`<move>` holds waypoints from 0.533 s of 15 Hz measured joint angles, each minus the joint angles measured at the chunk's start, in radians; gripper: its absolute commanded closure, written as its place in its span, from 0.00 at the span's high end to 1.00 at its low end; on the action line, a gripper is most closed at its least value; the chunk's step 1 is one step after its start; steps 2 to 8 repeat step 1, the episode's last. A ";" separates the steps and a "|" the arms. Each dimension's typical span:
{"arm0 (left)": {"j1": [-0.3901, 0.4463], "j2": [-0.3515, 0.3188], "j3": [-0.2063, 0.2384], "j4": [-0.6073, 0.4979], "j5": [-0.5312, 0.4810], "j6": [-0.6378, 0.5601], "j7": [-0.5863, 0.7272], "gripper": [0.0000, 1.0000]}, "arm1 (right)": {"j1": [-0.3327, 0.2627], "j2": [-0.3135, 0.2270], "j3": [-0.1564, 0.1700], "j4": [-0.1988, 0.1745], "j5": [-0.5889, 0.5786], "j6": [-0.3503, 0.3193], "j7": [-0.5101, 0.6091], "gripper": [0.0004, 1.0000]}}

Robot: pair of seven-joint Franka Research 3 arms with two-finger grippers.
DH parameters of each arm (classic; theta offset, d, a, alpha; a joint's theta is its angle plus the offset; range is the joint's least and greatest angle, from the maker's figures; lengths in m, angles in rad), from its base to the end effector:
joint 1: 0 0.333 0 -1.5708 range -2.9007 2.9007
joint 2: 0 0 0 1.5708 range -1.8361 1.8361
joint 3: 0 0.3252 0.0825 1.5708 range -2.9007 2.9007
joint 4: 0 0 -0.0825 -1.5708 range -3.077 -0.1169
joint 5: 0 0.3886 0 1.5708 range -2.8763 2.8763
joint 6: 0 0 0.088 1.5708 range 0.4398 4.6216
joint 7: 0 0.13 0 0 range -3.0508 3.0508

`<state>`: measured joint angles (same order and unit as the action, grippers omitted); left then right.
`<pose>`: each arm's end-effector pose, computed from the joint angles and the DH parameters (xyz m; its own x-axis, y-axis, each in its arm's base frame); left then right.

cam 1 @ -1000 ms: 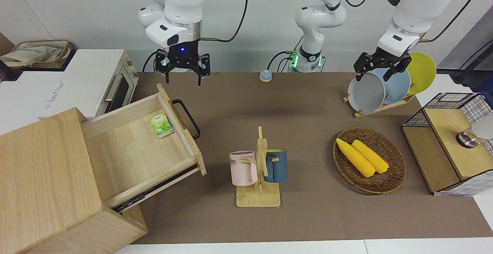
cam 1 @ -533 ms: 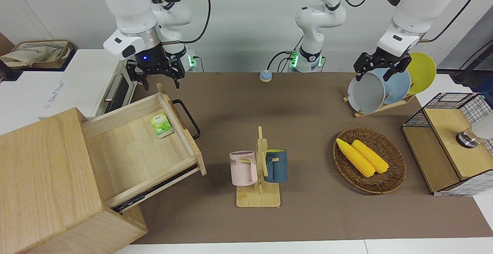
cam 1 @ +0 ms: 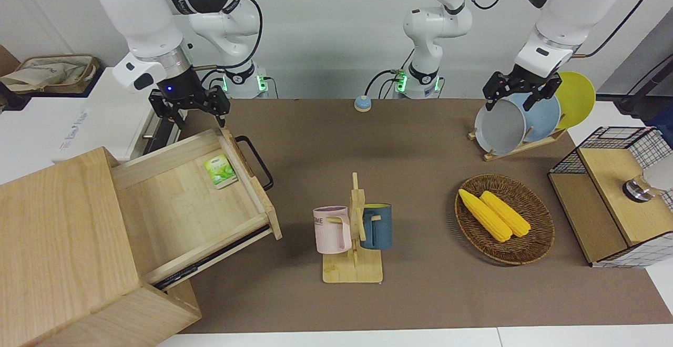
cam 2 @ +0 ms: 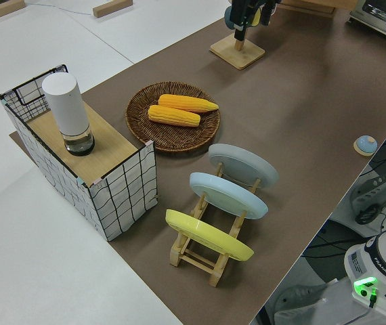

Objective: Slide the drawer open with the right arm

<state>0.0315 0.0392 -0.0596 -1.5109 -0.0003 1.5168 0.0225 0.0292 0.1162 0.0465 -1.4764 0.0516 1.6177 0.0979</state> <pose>0.5654 -0.0153 0.6124 0.9982 -0.0506 -0.0332 -0.0505 -0.9987 0.0034 0.5991 0.0503 0.5930 0.9995 -0.0249 0.0195 -0.0237 -0.9980 -0.0591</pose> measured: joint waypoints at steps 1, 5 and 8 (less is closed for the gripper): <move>0.000 0.000 0.000 0.000 0.000 0.000 0.000 0.99 | 0.000 -0.001 0.000 0.000 -0.004 0.000 0.000 0.99; 0.000 0.000 0.000 0.000 0.000 0.000 0.000 0.99 | 0.000 -0.001 0.000 0.000 -0.004 0.000 0.000 0.99; 0.000 0.000 0.000 0.000 0.000 0.000 0.000 0.99 | 0.000 -0.001 0.000 0.000 -0.004 0.000 0.000 0.99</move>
